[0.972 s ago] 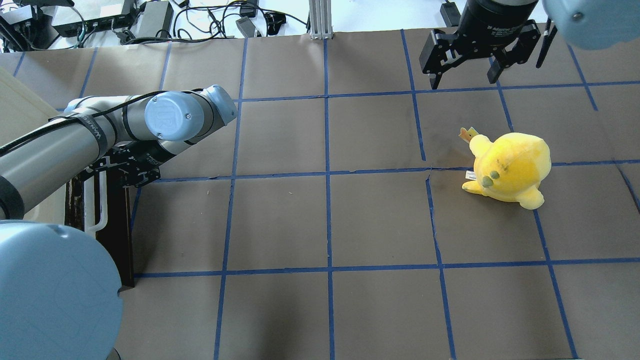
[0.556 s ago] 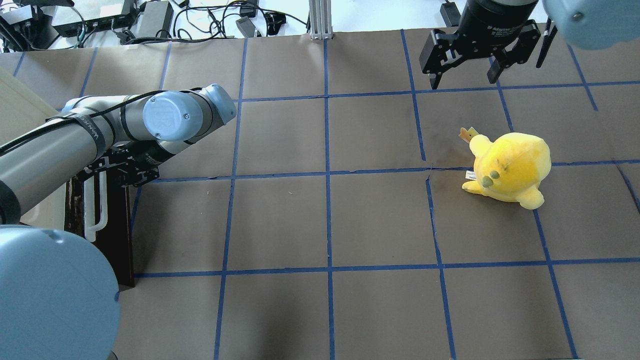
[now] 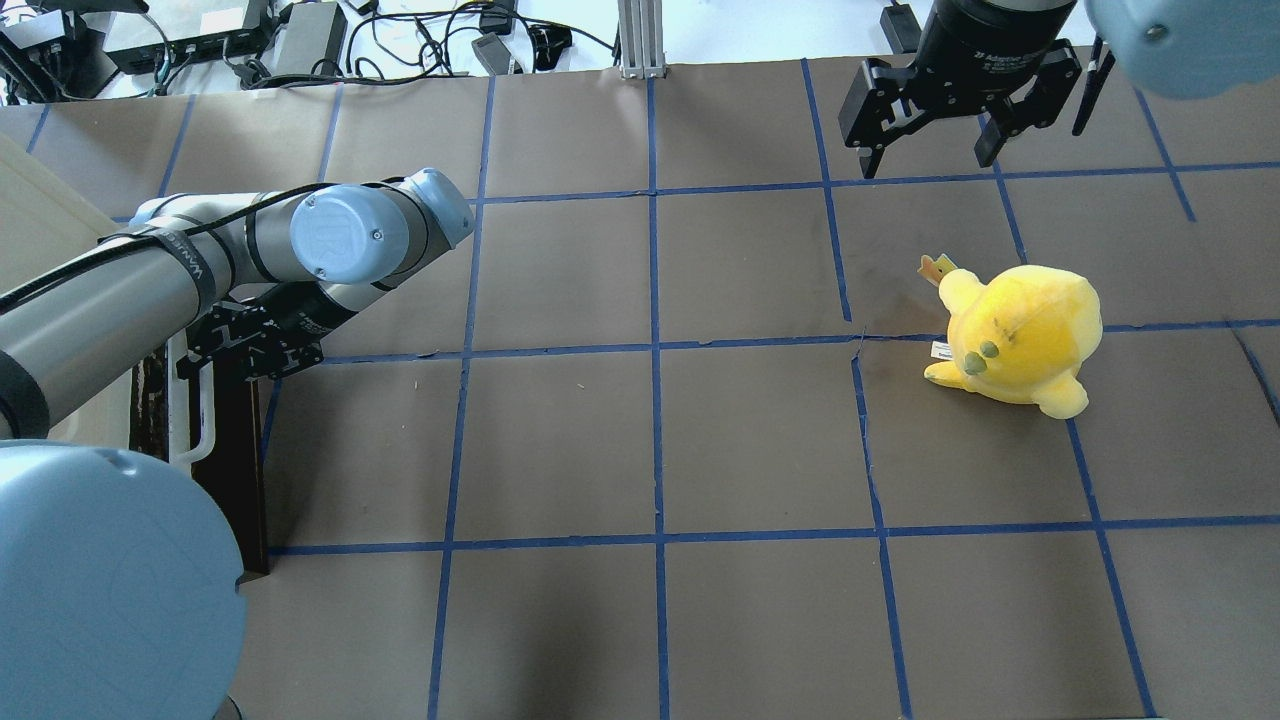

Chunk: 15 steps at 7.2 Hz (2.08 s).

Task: Pull drawer sideways
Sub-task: 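Close the left gripper on the white drawer handle, then pull the handle with the left gripper, sliding the drawer outward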

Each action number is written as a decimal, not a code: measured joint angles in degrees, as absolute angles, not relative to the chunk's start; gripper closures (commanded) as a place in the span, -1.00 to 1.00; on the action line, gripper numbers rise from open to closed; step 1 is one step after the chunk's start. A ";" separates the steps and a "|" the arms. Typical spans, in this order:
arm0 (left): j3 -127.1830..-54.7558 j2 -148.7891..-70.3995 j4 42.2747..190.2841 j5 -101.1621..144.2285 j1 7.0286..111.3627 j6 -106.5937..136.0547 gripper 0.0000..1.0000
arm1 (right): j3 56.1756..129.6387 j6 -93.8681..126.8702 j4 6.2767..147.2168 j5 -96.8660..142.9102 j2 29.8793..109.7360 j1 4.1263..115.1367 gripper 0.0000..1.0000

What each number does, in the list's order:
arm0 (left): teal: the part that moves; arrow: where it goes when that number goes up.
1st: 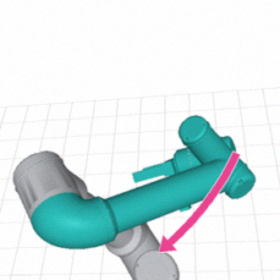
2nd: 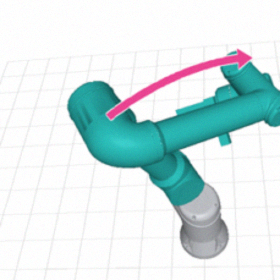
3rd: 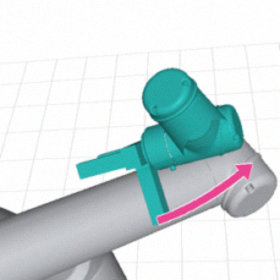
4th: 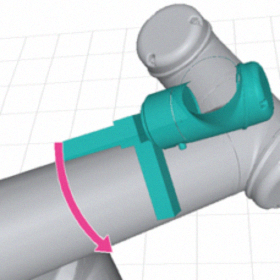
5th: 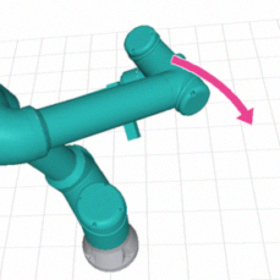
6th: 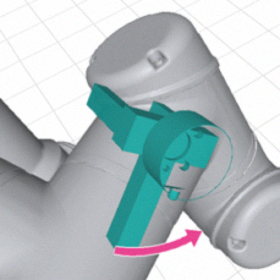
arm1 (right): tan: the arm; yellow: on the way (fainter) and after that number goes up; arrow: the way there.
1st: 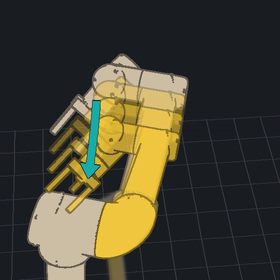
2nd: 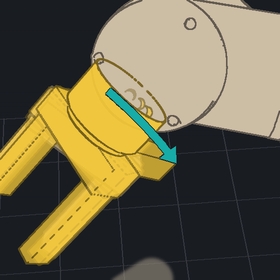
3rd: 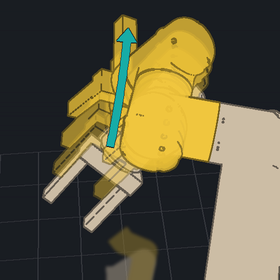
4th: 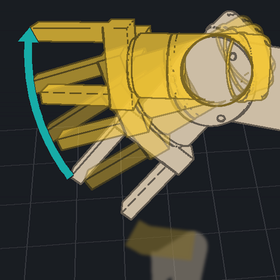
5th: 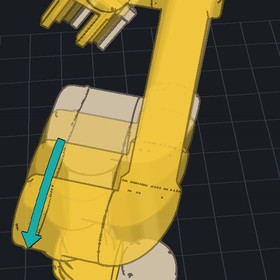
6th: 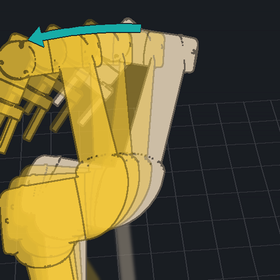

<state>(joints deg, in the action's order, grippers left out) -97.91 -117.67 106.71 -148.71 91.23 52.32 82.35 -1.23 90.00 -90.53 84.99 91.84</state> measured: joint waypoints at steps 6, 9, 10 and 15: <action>-97.83 -117.60 106.70 -148.59 91.23 52.56 0.24 | 82.35 -1.23 90.00 -90.53 84.99 91.84 -1.00; -97.76 -117.60 106.70 -148.54 91.23 52.56 0.40 | 82.35 -1.25 90.00 -90.53 84.99 91.84 -1.00; -97.73 -117.60 106.70 -148.53 91.23 52.56 0.63 | 82.35 -1.24 90.00 -90.53 84.99 91.85 -1.00; -97.61 -117.35 106.69 -147.02 91.22 52.40 0.63 | 82.35 -1.23 90.00 -90.53 84.99 91.85 -1.00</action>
